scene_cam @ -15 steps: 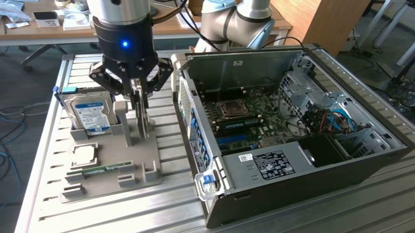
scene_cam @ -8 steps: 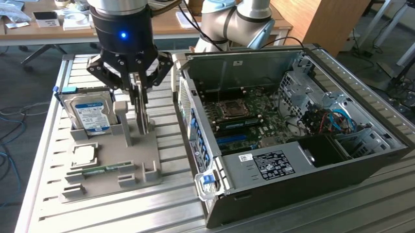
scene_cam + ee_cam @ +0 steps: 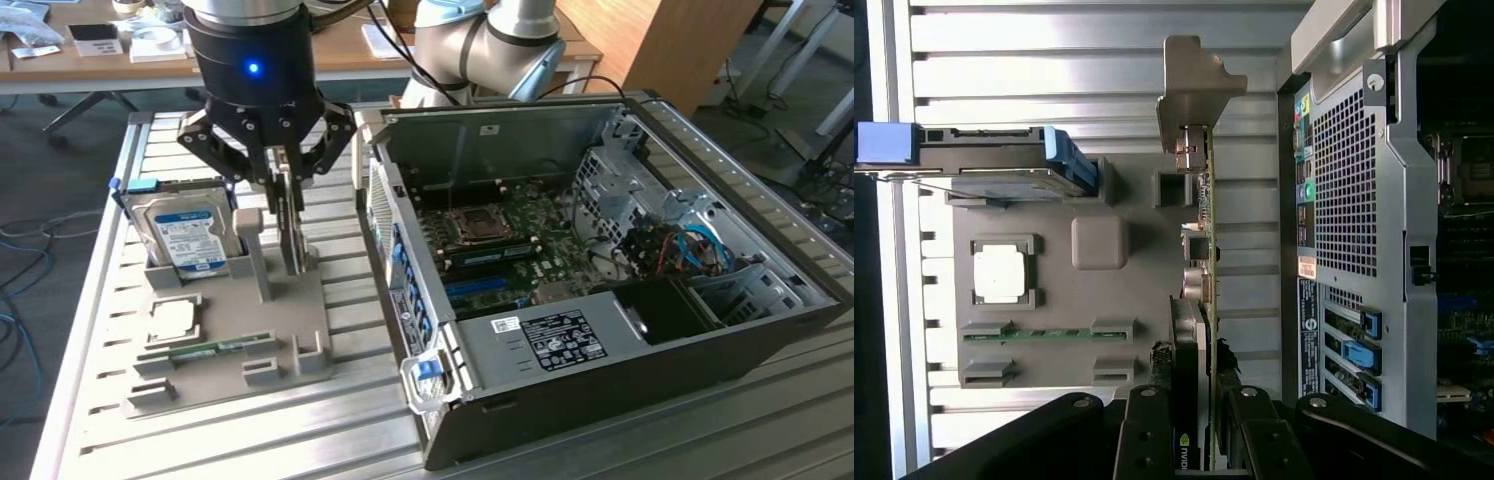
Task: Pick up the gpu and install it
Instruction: 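Pick up the gpu and move the gpu toward the slot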
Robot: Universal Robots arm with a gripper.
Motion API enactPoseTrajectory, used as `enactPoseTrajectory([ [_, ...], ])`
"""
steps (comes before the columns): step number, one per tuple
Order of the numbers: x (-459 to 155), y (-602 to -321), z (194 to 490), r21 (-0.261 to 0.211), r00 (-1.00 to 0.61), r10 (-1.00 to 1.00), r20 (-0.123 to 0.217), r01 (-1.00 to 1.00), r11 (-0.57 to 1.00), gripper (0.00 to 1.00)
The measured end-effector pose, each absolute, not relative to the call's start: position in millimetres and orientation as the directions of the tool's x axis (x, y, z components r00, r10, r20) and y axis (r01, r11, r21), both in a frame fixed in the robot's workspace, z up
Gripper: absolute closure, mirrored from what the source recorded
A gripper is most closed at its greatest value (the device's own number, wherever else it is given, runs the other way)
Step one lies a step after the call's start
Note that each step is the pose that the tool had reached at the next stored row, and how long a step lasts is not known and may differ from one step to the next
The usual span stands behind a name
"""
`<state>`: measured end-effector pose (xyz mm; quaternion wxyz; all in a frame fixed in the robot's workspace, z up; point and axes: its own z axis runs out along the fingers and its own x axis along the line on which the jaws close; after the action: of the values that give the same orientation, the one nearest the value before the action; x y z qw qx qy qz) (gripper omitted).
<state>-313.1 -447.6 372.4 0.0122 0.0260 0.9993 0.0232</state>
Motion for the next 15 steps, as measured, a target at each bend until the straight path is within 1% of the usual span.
enactPoseTrajectory([
  [7, -312.7, -447.6, 374.5, 0.047, -0.998, 0.052, -0.023, 0.051, 0.998, 0.73],
  [15, -311.9, -447.6, 385.1, 0.047, -0.998, 0.052, -0.023, 0.051, 0.998, 0.73],
])
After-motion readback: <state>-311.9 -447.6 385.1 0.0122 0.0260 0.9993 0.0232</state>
